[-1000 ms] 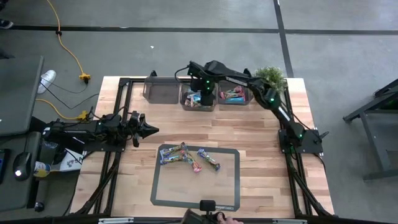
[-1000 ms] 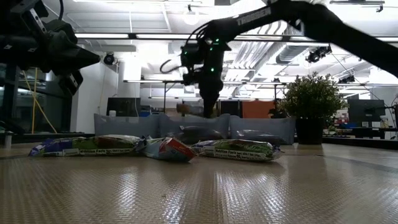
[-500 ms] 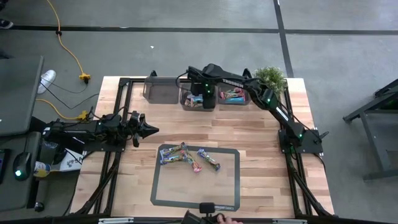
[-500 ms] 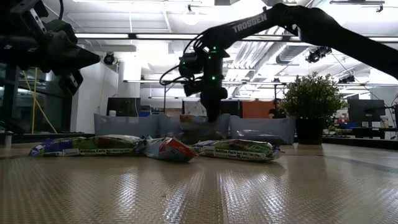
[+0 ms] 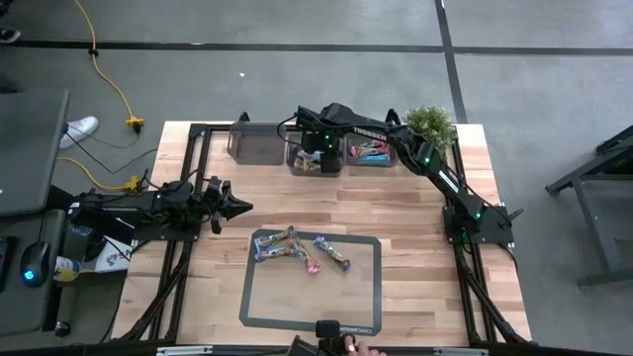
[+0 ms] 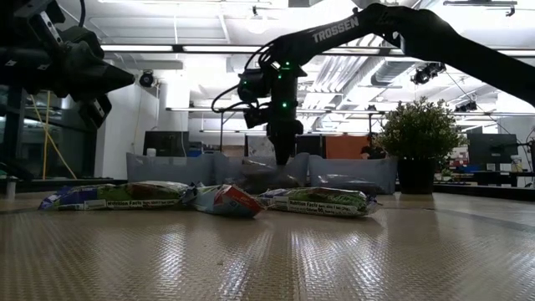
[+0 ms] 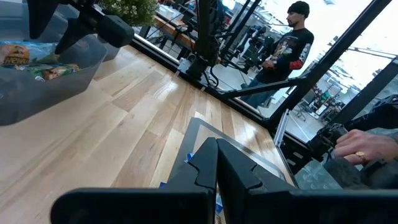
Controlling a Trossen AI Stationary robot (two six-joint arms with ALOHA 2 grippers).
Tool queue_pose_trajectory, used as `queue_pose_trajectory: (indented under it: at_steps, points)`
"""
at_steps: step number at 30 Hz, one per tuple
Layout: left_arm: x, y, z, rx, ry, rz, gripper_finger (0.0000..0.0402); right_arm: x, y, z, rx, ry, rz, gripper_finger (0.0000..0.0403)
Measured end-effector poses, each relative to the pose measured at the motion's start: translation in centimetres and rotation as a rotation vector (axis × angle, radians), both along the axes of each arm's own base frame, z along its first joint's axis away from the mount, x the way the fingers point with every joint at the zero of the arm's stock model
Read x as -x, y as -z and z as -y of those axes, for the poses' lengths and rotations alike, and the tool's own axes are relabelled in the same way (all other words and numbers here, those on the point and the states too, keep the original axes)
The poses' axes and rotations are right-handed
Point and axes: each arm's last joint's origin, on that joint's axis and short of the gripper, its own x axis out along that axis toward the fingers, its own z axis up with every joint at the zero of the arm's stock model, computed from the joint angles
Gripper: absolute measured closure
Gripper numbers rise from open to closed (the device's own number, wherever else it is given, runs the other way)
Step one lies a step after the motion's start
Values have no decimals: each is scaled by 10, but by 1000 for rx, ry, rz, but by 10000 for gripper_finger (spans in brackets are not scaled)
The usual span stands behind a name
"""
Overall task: Pick and place Granola Bars by type
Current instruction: Put the yellow granola bar into the center black bin, then put the red granola bar into the right black bin
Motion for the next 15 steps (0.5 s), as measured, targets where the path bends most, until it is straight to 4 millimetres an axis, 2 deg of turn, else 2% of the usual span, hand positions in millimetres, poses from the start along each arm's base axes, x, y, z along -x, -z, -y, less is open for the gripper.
queue_pose_trajectory:
  at_steps: [8,15]
  points:
    - [0,0,0,0,0,0,401,0,-1,1,34,6,-16,216]
    - [0,0,0,0,0,0,401,-3,-19,-1,55,40,37,214]
